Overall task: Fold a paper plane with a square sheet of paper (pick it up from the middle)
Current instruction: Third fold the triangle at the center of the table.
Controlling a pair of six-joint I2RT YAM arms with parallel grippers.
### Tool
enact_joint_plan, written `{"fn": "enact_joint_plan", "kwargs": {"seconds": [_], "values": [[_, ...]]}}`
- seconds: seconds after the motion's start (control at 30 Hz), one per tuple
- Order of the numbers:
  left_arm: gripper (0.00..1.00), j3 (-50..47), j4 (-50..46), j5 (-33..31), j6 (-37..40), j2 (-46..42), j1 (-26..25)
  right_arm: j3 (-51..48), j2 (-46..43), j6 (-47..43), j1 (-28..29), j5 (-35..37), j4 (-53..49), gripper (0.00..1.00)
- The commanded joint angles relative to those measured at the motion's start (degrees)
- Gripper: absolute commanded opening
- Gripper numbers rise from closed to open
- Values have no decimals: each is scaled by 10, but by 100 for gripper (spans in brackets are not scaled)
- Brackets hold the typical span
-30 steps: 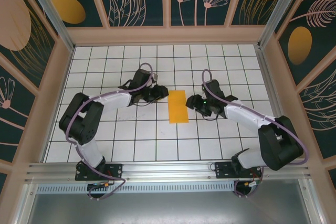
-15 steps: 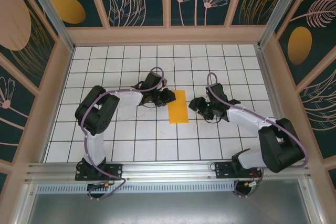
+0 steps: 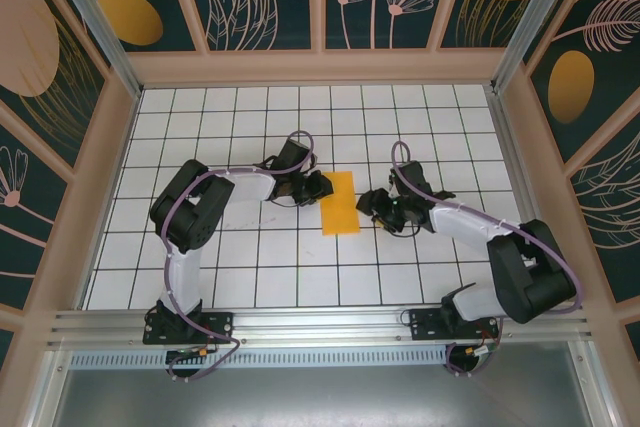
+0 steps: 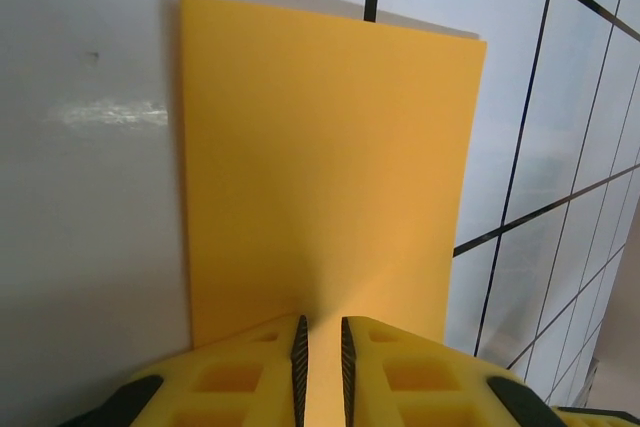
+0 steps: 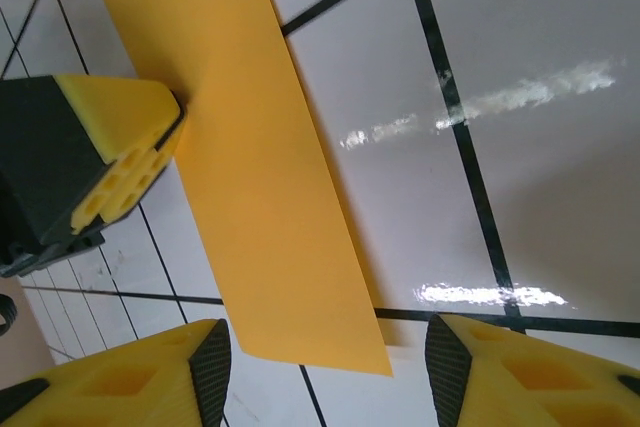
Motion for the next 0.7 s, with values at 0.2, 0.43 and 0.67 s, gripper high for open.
{"fn": "enact_joint_plan", "kwargs": {"seconds": [0.2,0.43,0.67], "values": [[19,-16,-43,-36,6,26,-3,1,47,-13,34,-41,15,55],[19,-18,-42,-35,7,26,-3,-1,63,-13,42,-52,31,52],[19,-18,-42,-35,6,27,-3,-19,50,8,41,-63,78,48]]}}
